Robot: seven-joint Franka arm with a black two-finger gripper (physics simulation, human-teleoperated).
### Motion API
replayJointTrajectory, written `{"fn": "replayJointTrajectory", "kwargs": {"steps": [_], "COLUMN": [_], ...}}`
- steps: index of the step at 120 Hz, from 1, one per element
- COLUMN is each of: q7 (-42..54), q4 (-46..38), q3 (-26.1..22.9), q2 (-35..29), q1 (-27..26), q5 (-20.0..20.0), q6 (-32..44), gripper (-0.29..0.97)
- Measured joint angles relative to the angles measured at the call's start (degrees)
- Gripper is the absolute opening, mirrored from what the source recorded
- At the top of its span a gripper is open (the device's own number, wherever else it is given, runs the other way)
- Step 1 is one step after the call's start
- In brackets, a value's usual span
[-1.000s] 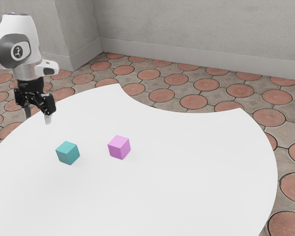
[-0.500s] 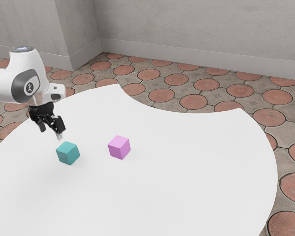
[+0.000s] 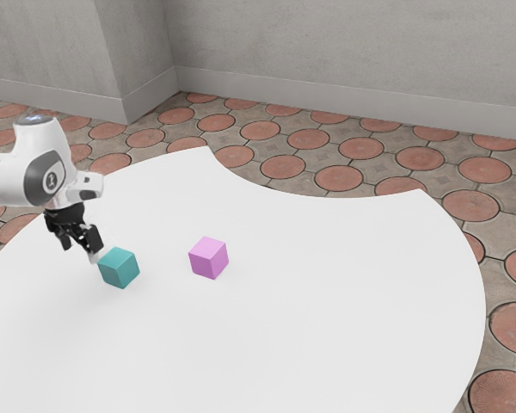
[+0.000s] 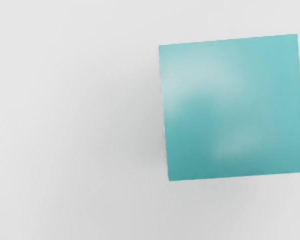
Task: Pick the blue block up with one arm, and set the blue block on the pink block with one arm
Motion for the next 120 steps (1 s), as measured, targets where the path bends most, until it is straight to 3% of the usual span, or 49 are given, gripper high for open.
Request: {"fn": "replayJointTrajectory", "kwargs": {"steps": [34,120], "q7": [3.0,6.3], "q4": [2.7,3.8], "q3": [0.0,0.1], "q2": [3.9,6.8], "q1": [-0.2,-3.3], "q5": [-1.6,-5.2], "q6": [3.5,4.5], "gripper": [0.68,0.68]}}
